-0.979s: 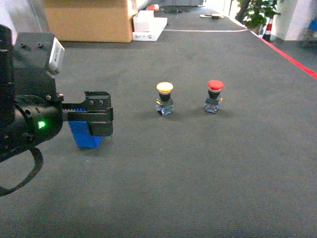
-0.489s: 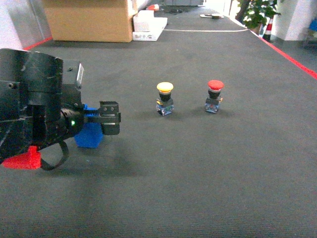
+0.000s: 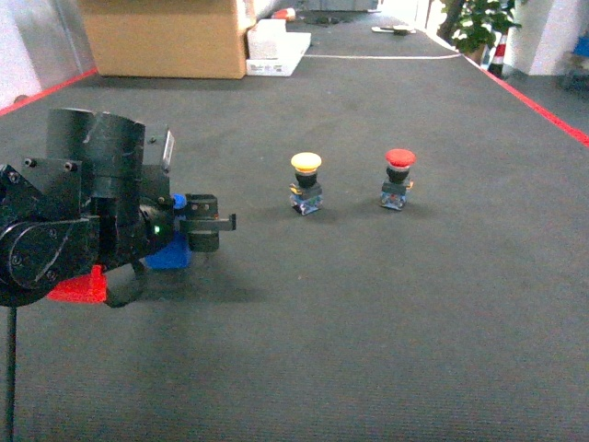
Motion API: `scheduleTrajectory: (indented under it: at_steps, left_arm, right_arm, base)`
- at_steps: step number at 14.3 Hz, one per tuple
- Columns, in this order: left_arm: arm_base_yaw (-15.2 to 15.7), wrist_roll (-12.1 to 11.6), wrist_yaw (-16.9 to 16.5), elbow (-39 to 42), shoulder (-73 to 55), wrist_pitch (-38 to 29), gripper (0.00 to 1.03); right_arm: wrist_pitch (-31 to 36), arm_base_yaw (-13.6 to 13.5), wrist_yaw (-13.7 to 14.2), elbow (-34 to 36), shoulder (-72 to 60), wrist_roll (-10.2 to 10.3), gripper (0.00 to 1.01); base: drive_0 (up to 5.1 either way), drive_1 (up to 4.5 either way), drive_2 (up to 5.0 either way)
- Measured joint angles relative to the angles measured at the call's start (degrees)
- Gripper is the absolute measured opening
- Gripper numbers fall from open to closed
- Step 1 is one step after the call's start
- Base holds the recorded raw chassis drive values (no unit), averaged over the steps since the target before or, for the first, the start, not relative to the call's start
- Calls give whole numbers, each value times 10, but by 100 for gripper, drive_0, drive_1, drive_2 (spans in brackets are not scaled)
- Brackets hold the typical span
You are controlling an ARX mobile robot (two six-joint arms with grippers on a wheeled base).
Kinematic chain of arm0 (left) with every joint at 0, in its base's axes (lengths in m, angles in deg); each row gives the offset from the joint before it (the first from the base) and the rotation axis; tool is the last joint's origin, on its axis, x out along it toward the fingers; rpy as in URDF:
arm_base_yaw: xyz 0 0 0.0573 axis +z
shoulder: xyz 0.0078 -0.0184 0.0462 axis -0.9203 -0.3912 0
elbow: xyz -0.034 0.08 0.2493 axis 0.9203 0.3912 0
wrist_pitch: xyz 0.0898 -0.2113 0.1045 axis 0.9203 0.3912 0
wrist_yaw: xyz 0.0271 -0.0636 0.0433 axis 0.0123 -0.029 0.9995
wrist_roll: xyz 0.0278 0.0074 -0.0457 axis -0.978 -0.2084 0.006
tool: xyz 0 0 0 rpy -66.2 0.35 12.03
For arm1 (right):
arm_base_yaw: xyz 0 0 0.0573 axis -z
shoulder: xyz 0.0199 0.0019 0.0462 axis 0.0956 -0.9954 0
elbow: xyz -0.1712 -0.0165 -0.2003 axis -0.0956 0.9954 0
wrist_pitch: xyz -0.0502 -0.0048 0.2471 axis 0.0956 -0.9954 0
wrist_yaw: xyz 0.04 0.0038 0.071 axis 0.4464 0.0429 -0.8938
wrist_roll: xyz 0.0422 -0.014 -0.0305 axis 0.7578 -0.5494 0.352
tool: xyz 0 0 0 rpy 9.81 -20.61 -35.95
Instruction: Pick blue part to blue bin on bottom shelf
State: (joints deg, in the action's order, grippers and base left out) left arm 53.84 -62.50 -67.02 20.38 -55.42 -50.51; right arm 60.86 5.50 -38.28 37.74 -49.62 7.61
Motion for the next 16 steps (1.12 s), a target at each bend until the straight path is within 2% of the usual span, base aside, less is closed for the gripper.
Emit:
scheduleTrajectory:
  at_steps: [1, 2, 5, 7, 9, 11, 12, 16]
  left_arm:
    - [0, -2, 0, 0, 0, -2, 51]
    - [0, -9, 0, 0, 0, -9, 45]
    - [0, -15, 2, 35, 13, -38, 44]
    - [-3, -9, 6, 99, 73, -68, 44]
    - [-25, 2, 40, 201, 214, -88, 44]
    - [-62, 10, 73, 298, 408, -28, 44]
    - [-79, 6, 98, 327, 489, 5, 44]
    - [-161, 1, 215, 395, 774, 147, 44]
  right_arm:
    - [0, 0, 0, 0, 0, 0, 98]
    - [0, 0, 0, 0, 0, 0, 98]
    - [0, 0, 0, 0, 0, 0, 98]
    - [0, 0, 0, 0, 0, 0, 98]
    - [0, 0, 0, 0, 0, 0, 98]
    - [0, 0, 0, 0, 0, 0, 98]
    - [0, 0, 0, 0, 0, 0, 98]
    - [0, 0, 0, 0, 0, 0, 98]
  base:
    - [0, 0, 0]
    - [0, 0, 0]
    - [0, 0, 0]
    - [0, 0, 0]
    - [0, 0, 0]
    - [0, 0, 0]
    - [0, 0, 0]
    - [0, 0, 0]
